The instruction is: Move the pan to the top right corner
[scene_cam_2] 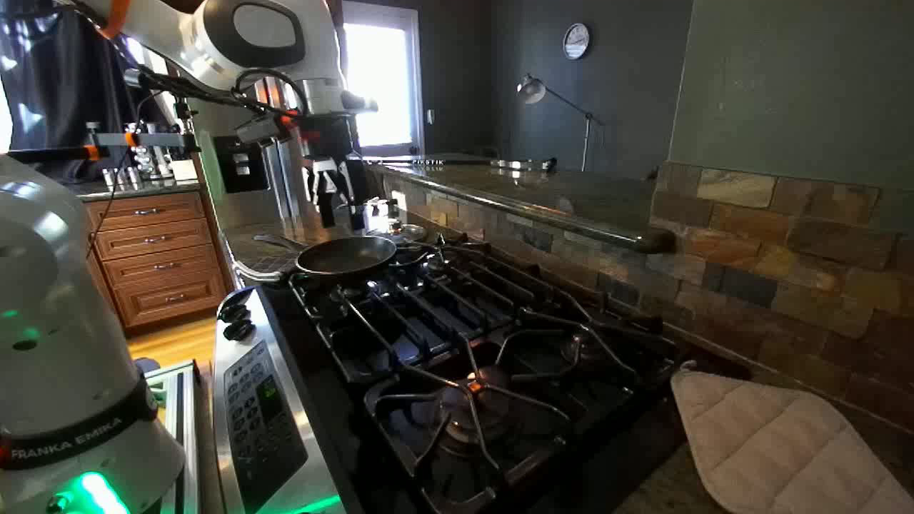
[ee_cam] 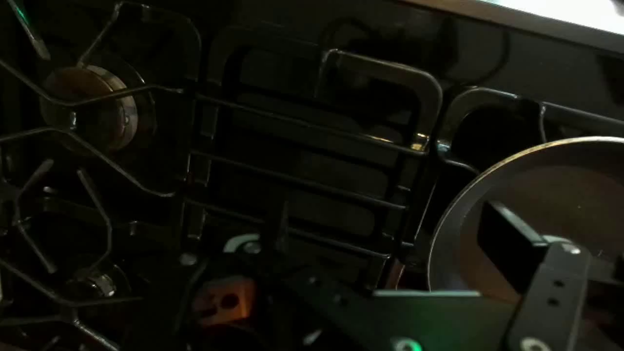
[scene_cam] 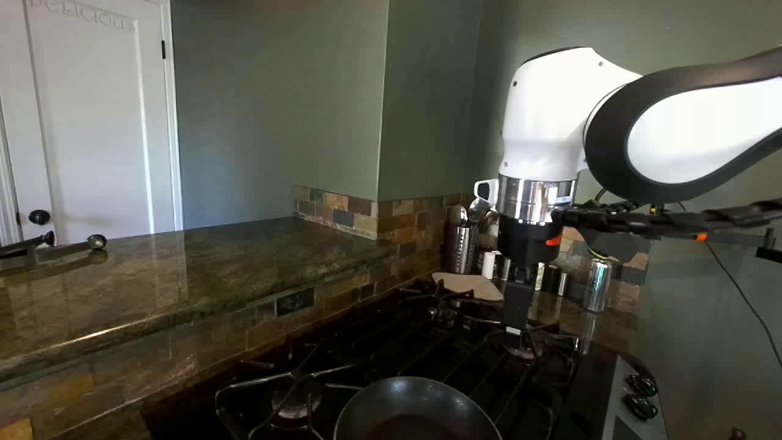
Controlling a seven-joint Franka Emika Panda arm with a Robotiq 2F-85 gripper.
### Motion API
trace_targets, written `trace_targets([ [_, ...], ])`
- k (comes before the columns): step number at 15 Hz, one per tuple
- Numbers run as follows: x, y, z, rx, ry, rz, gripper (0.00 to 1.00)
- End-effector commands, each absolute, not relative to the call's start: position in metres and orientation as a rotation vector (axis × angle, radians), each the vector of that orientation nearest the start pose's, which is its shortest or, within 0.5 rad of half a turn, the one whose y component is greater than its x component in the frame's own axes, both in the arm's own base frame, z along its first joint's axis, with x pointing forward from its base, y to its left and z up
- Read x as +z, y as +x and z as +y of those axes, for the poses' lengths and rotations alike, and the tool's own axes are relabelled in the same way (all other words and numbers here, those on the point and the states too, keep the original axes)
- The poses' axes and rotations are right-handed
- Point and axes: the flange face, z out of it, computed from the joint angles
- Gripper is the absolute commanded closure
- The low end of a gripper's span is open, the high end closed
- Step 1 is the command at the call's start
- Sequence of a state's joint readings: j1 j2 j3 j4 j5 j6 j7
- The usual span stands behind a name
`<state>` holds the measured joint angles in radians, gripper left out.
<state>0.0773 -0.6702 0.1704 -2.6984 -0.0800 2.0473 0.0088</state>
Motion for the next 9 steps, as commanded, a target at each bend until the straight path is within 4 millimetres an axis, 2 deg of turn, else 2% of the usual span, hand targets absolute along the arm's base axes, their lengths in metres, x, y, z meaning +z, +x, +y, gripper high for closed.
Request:
trace_targets([
  [1,0.429,0.331,0.077,-0.047,-3.292,-0.396,0.0],
  [6,0.427,0.334,0.08,-0.063,-3.282,-0.401,0.0],
  [9,0.423,0.345,0.092,-0.194,-3.21,-0.415,0.0],
])
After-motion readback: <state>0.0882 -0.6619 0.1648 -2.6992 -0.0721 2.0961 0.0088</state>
